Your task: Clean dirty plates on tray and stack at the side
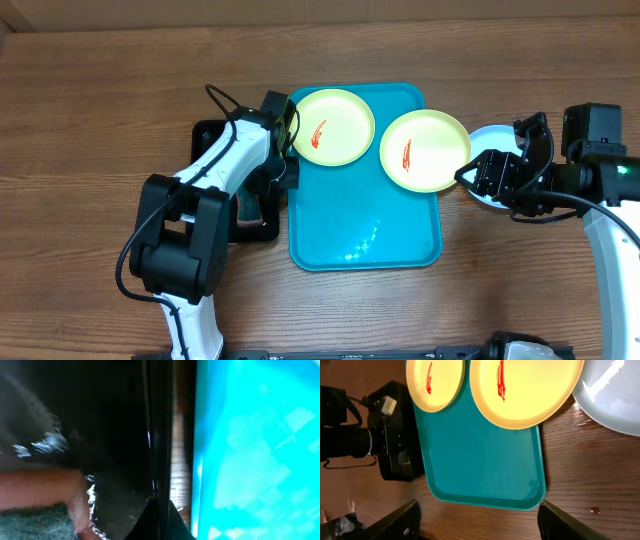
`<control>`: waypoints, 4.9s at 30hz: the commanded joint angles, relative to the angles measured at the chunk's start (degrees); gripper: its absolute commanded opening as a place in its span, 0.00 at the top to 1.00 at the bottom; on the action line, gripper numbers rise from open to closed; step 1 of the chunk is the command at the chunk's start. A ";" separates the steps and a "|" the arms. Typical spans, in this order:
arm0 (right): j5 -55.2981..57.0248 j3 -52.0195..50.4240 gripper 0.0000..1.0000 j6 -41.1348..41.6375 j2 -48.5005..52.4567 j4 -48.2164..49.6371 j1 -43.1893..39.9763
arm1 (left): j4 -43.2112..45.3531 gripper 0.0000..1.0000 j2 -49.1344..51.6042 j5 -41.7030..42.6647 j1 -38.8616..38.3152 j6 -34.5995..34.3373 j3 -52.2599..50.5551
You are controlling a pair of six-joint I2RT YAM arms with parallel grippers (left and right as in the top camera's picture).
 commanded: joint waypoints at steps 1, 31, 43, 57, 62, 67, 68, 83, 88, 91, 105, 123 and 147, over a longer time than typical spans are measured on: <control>-0.52 0.68 0.24 -0.81 -0.33 0.04 0.33 | -1.11 0.96 0.50 1.77 -0.31 3.58 0.81; 1.07 0.57 0.28 -1.05 -0.31 0.42 0.33 | -19.47 0.67 0.61 -4.02 -1.46 -7.04 14.16; 1.07 0.52 0.28 -1.05 -0.31 0.39 0.33 | -6.99 0.96 0.61 -4.59 -2.12 -7.04 2.56; 1.07 0.52 0.28 -1.05 -0.31 0.70 0.33 | -6.16 0.96 0.61 0.83 -2.12 -9.88 2.64; 1.07 0.52 0.28 -1.05 -0.31 0.83 0.33 | -6.14 0.96 0.61 2.89 -2.12 -10.29 2.64; 1.07 0.52 0.28 -1.05 -0.31 0.81 0.33 | -6.14 0.96 0.61 2.89 -2.10 -12.63 2.64; 1.07 0.52 0.28 -1.05 -0.31 0.81 0.33 | -6.14 0.96 0.61 2.89 -2.10 -13.46 2.64; 1.49 0.52 0.33 0.17 -0.31 5.77 0.33 | -17.44 0.39 -1.31 2.49 -1.57 -13.20 17.09; 1.49 0.52 0.35 1.75 0.20 9.55 1.70 | -22.58 0.27 -5.57 -0.74 -1.22 -10.69 27.08; 1.53 0.52 0.37 3.82 2.08 11.21 4.98 | -25.62 0.16 -8.74 -3.85 -0.33 -9.53 32.09; 24.13 1.84 0.37 15.58 20.02 22.71 17.86 | -34.05 0.00 -21.66 -8.20 10.23 -9.55 38.80; 28.55 1.81 0.37 -1.70 25.99 35.98 2.84 | -36.72 0.00 -21.35 -8.31 10.16 -9.55 38.51; 20.41 1.70 0.61 -1.40 33.46 34.91 3.26 | -37.03 0.00 -21.35 -8.90 10.16 -9.53 38.49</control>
